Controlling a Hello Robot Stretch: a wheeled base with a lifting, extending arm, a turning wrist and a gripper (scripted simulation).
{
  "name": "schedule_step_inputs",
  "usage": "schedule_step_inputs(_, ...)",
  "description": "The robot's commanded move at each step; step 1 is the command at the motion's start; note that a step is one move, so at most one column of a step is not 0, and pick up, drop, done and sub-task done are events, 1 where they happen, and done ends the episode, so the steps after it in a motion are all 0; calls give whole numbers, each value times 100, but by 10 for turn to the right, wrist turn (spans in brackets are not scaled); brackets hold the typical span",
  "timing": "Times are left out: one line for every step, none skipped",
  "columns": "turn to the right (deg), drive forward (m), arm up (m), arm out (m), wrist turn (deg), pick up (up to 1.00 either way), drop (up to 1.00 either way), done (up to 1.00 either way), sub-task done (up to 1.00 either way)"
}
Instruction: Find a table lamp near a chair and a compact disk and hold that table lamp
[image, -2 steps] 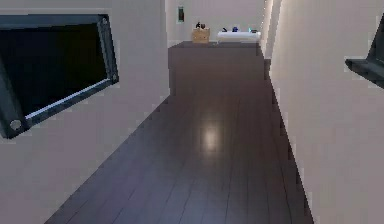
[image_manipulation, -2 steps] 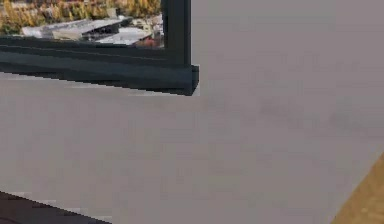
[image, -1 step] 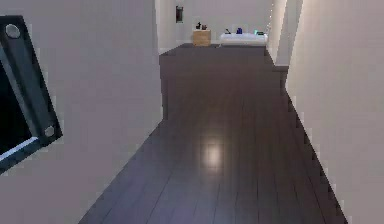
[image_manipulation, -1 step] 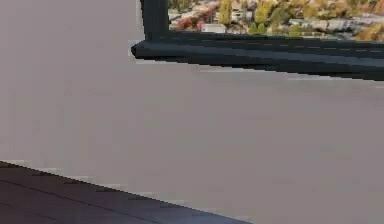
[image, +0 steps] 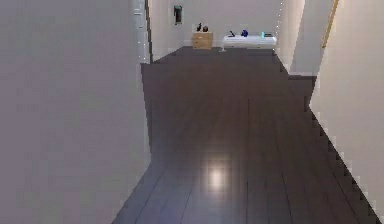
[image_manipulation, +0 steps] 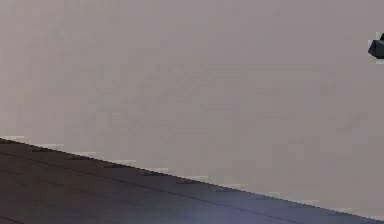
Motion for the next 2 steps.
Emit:
schedule_step_inputs(30,0,0,0,0,0,0,0,0)
schedule_step_inputs(0,100,0,0,0,0,0,0,0)
